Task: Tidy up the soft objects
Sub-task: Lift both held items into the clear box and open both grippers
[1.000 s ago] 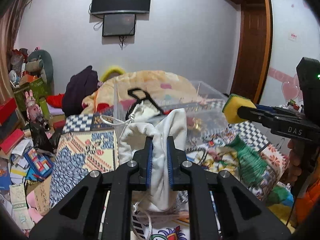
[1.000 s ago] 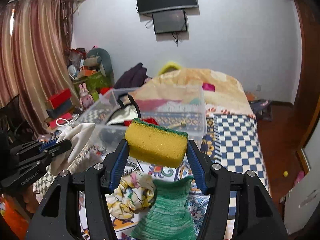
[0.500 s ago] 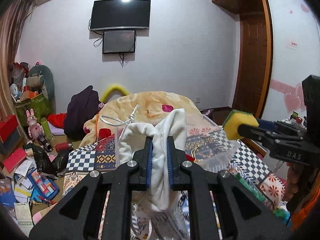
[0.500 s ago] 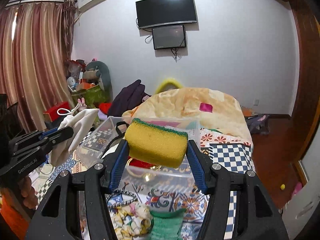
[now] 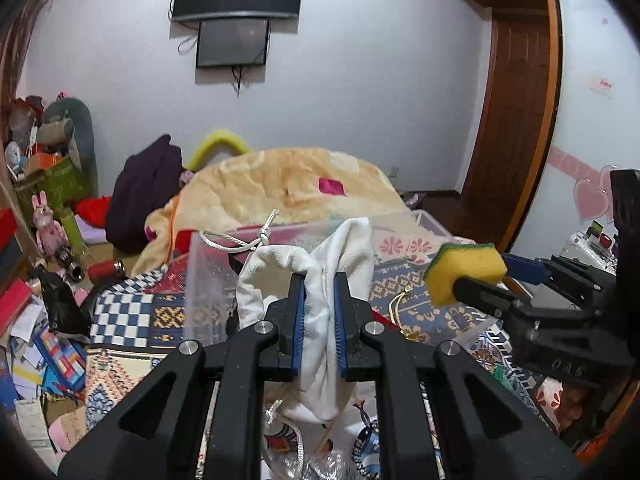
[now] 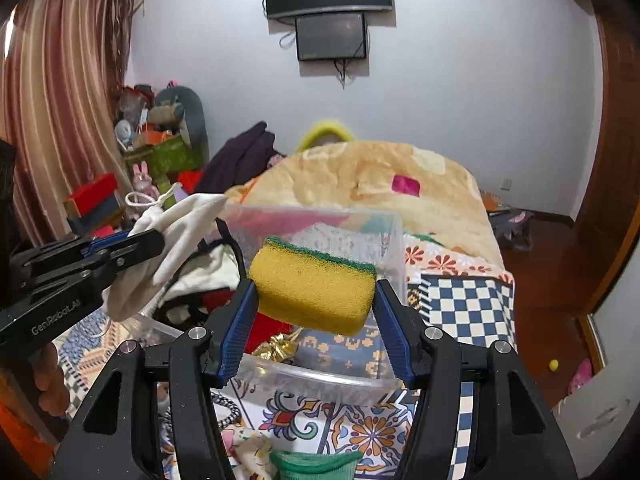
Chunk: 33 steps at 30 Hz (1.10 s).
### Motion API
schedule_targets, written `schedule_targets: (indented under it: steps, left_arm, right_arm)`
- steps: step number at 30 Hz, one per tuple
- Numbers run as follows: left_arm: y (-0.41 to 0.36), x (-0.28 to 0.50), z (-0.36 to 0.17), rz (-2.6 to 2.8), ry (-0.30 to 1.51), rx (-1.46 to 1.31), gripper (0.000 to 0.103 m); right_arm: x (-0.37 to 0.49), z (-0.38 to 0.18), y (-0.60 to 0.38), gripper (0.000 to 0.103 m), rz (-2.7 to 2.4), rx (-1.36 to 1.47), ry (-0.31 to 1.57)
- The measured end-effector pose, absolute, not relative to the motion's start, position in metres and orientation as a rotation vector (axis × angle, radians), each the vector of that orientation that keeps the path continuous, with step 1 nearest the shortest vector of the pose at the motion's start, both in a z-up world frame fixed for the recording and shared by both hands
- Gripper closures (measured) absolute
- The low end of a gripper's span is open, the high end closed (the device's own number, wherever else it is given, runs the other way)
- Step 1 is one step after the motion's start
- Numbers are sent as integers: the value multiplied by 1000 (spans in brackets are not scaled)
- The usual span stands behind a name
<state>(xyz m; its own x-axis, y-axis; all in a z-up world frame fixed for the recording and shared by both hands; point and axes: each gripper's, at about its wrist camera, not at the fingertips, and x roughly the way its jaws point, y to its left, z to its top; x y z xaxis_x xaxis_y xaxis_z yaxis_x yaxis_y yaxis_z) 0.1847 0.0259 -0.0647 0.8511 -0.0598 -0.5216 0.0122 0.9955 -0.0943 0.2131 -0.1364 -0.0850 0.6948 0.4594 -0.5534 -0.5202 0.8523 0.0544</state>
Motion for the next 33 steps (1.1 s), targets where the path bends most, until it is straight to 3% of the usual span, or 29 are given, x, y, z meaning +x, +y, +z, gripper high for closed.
schedule_targets:
  steps: [8,12,14,16,17,20,32,33]
  left_arm:
    - [23,208,-84,-65,639,-113,90]
    - [19,208,-87,-56,647,-105,82]
    - [18,208,-87,-52,652,-104,70]
    - [18,207,-88,-47,654,-109,42]
    - [19,206,-88,-45,654,-120,37]
    - [24,203,-88,-48,659,-134,35]
    - [25,162,-57,-52,570,-106,34]
    - [25,157,-53,-53,558,-108,32]
  right_arm:
    - [217,-94,-132,47,544,-140,636]
    - [216,-95,-130,47,551,-150,645]
    - [215,-96,-129,44,552,-160,647]
    - [212,-95,-127,42,551,-163,643]
    - [212,-95,-127,41,554,-163,643]
    - [210,-93,-128,34,562,-161,639]
    - [188,-70,-141,30,569,-142,564]
    - [184,-68,-143,25,569,-137,554]
